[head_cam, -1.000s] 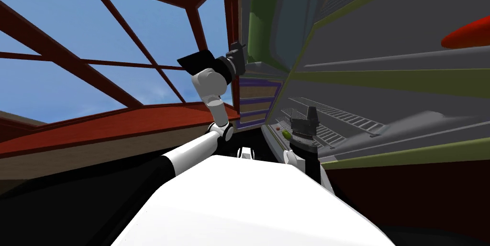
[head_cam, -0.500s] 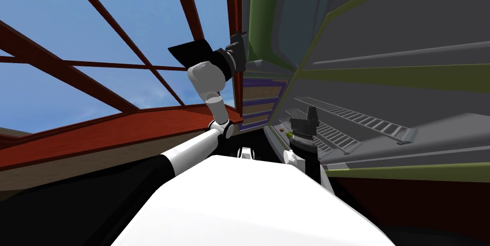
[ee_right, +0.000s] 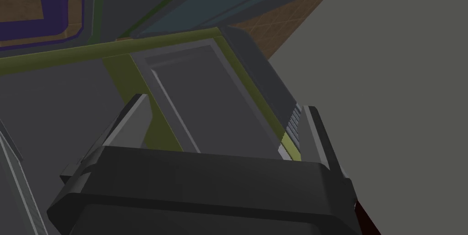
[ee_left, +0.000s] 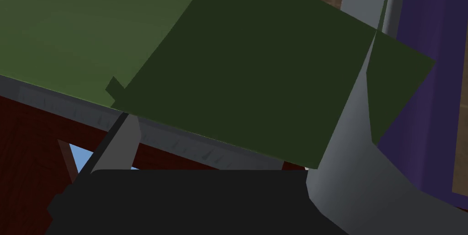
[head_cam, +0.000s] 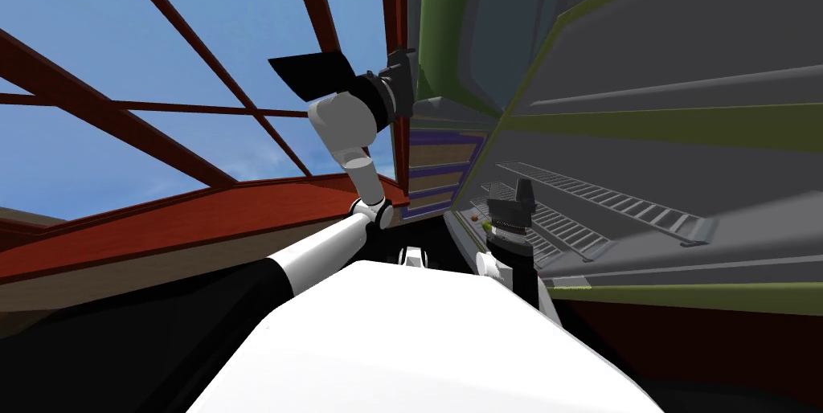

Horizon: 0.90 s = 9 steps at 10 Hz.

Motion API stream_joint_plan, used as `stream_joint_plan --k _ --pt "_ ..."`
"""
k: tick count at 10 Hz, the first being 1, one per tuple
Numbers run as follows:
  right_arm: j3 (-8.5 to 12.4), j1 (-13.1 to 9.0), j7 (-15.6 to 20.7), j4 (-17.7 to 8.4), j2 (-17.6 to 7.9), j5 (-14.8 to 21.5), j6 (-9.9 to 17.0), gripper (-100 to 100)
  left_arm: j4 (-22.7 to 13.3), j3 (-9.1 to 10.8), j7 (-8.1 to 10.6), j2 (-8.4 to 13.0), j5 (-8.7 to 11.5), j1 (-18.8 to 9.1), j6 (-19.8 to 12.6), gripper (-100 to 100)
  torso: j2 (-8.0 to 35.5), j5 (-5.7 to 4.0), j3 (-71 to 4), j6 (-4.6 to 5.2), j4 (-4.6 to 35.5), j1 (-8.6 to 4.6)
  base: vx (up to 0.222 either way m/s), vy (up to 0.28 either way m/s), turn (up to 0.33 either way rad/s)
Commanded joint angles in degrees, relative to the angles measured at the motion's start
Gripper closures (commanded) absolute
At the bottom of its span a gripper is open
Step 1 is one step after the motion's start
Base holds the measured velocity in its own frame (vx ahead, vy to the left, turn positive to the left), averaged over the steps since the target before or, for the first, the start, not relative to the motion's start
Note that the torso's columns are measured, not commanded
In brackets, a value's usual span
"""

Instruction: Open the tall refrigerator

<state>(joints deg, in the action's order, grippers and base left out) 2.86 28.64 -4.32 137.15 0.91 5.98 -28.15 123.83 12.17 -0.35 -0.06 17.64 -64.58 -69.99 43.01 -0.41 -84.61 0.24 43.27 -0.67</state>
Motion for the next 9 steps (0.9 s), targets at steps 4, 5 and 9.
stream_joint_plan --k 4,5,9 --pt "0.0 0.0 0.0 0.0 0.0 0.0 0.0 0 -0.6 1.59 1.86 0.4 -0.3 -4.7 -1.2 -100 0.4 -0.05 0.2 -0.01 0.3 -0.13 0.009 0.012 0.015" --pt "0.0 0.0 0.0 0.0 0.0 0.0 0.0 0 -0.6 1.59 1.86 0.4 -0.3 -4.7 -1.2 -100 0.4 -0.06 0.2 -0.01 0.4 -0.13 0.012 0.007 0.023" --pt "0.0 0.0 0.0 0.0 0.0 0.0 0.0 0 -0.6 1.59 1.86 0.4 -0.3 -4.7 -1.2 -100 0.4 -0.09 0.3 0.01 0.3 -0.17 0.000 -0.001 -0.001"
